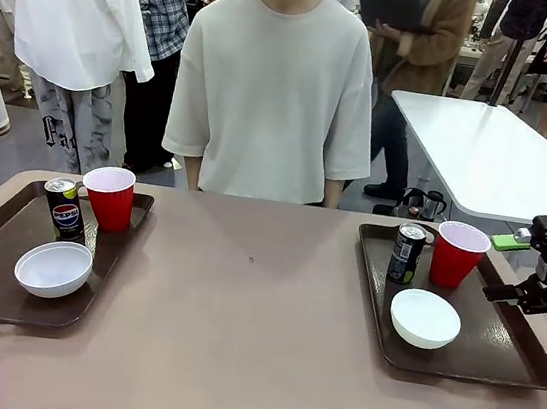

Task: Prepare tableware on both trays.
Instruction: Pick up a Picnic Bowl from the table and place it on a Handle tray.

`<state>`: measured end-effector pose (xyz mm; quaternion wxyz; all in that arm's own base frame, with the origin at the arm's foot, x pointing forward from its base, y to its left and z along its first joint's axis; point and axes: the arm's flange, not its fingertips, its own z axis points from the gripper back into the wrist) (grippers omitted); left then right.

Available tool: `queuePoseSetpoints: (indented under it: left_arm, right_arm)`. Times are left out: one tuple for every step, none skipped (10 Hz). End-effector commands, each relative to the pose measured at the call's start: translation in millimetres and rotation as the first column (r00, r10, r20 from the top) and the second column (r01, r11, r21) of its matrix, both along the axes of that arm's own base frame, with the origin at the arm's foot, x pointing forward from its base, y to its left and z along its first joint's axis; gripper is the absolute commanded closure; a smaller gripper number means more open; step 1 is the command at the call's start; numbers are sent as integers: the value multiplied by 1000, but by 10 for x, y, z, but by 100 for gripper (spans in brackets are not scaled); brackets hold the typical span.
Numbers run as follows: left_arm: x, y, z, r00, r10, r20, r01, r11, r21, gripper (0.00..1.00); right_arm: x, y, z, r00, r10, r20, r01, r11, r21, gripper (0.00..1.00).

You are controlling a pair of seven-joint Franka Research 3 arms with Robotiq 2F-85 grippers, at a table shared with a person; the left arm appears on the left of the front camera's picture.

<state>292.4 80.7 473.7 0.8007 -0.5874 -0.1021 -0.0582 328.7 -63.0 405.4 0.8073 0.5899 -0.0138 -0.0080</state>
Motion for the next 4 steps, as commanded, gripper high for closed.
queuePoseSetpoints:
  left_arm:
    - [9, 2, 11, 1000, 1, 21, 0, 1000, -21, 17]
    - [9, 2, 11, 1000, 1, 21, 0, 1000, -21, 17]
    - [9, 2, 11, 1000, 1, 21, 0, 1000, -21, 17]
    - [9, 2, 11, 1000, 1, 21, 0, 1000, -21, 17]
  right_arm:
    - [-10, 11, 54, 1000, -13, -16, 13, 1000, 16, 0]
    - [-10, 11, 54, 1000, -13, -16, 13, 1000, 16, 0]
    - [-10, 11, 54, 1000, -13, -16, 13, 1000, 16, 0]
    - [-10, 11, 54, 1000, -13, -16, 13, 1000, 16, 0]
